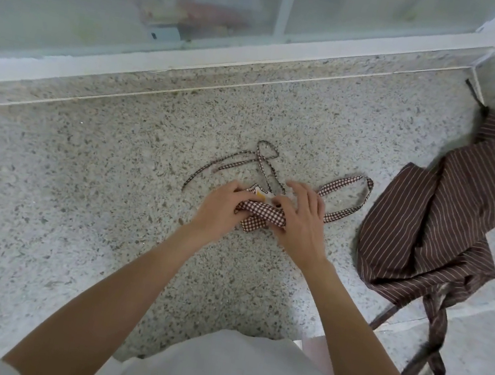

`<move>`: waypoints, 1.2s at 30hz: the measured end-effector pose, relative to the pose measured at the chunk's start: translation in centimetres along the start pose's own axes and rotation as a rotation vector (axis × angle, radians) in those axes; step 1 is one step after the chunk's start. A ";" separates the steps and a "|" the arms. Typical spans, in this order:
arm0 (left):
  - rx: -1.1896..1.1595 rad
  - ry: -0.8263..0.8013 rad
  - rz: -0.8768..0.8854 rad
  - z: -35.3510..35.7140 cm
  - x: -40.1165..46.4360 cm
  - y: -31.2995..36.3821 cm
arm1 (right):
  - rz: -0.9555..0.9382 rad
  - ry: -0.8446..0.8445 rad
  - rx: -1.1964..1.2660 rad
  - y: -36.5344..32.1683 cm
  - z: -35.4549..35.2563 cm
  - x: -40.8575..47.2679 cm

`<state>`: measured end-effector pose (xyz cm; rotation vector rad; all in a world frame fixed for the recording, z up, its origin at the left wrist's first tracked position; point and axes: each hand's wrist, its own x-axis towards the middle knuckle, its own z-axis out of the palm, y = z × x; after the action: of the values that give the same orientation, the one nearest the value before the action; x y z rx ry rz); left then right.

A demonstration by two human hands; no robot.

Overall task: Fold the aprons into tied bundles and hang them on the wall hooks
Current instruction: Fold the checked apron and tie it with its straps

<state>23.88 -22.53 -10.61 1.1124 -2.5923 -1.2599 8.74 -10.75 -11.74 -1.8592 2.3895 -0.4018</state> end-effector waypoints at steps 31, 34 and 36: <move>0.004 0.106 0.089 -4.3 -7.6 3.0 | 0.596 0.248 0.281 -2.1 -9.9 -0.6; 0.220 0.143 0.279 -5.9 -8.2 3.2 | 0.233 0.256 -0.113 -2.0 -9.4 -1.9; 0.244 0.176 0.363 -7.4 -8.0 3.9 | -0.003 0.209 -0.202 -2.0 -9.2 -2.4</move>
<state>30.03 -20.85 -0.94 0.6916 -2.6970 -0.7523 9.14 -7.45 -2.56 -1.9936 2.6534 -0.3861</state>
